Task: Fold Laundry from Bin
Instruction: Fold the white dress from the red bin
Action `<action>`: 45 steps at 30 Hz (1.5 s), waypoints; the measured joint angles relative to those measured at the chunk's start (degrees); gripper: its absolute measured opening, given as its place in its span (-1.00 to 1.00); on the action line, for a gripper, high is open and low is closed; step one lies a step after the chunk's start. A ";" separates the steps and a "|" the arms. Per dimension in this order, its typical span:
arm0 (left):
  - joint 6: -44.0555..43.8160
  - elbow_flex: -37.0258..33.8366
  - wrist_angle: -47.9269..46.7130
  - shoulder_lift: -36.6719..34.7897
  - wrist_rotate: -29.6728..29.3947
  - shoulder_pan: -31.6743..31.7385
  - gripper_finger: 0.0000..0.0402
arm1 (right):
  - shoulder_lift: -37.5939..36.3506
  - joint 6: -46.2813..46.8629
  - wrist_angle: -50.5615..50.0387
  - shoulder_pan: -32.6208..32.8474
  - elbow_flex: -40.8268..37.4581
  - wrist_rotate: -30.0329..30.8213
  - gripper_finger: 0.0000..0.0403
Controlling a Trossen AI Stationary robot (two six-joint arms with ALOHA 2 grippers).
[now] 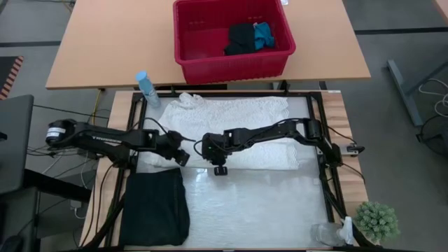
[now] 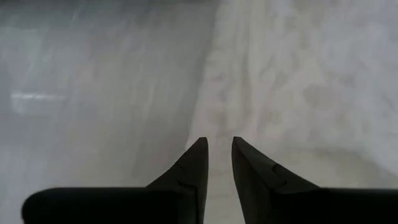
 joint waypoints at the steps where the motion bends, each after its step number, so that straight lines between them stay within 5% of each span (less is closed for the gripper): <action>1: 0.00 0.00 0.00 0.22 -0.13 -0.38 -0.33 | 0.00 -0.52 -0.45 -0.09 0.00 -0.33 -0.51; 11: -1.28 0.00 -3.35 0.77 -4.81 -3.43 -0.33 | -0.52 -3.60 -5.23 -2.24 0.00 -1.39 -0.49; 20: -2.09 0.00 -4.78 0.77 -8.46 -4.58 -0.33 | -4.87 -1.88 3.38 -4.85 0.09 -1.41 -0.55; 25: -2.10 -0.07 -4.99 0.77 -8.80 -4.58 -0.33 | -2.51 -2.14 10.97 -5.46 0.15 -2.93 -0.68; 35: -1.28 -0.11 -6.36 0.77 -9.45 -4.58 -0.33 | 2.31 -2.43 9.01 -7.14 -0.17 -4.07 -0.89; 45: -4.86 -6.38 -0.69 0.58 -6.23 -4.56 -0.33 | 2.21 -2.32 8.42 -9.38 -0.31 -4.05 -0.82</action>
